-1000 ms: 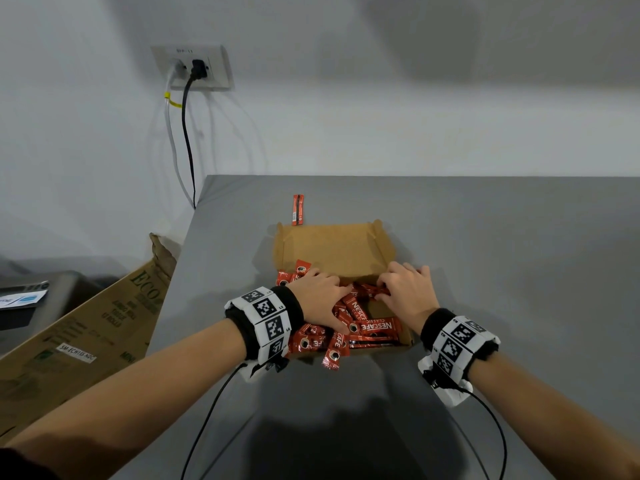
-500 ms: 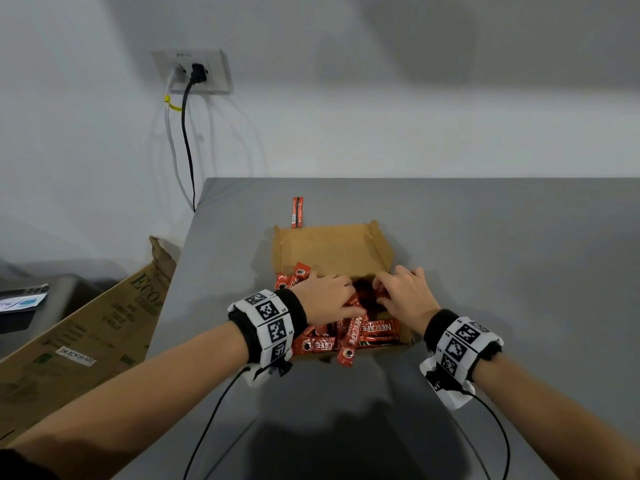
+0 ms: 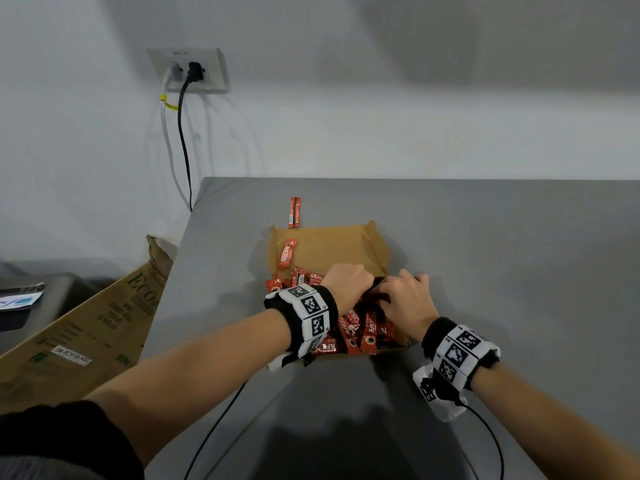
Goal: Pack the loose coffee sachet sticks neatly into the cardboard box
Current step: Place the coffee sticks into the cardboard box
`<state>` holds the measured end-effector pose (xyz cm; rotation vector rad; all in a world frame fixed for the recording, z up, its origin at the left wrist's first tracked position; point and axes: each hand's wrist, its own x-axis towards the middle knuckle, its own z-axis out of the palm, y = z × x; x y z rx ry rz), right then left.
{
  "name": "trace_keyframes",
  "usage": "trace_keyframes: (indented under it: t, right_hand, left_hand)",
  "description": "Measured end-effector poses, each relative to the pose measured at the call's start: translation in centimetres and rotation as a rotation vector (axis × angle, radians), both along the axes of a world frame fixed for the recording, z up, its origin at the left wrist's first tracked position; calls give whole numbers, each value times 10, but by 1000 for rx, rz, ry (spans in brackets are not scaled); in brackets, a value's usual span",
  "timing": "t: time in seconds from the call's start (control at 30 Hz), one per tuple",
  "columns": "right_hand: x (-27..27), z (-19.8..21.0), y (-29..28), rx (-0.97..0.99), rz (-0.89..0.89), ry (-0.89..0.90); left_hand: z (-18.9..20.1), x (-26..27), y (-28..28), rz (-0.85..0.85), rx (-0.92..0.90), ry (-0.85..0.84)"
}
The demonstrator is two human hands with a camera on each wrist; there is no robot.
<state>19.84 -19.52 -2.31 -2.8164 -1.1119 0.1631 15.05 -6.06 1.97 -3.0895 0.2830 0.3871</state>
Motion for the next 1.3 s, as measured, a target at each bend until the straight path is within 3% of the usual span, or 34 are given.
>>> trace_keyframes:
  t: [0.43,0.6,0.87,1.03,1.3]
  right_hand:
    - [9,11,1,-60,65,48]
    - [2,2,2,76,23,82]
    - [0,3,0,79,14,21]
    - [2,3,-1,30,34,-125]
    - [0,6,4,-102,56,-149]
  left_hand:
    - [-2,-9,5,38,-30,-11]
    - [-2,-9,8,64,-80,-14]
    - [-1,-8,9,63,-50,-46]
    - [-1,-7,6,40,44,-89]
    - [-5,-6,15,119,-154,-30]
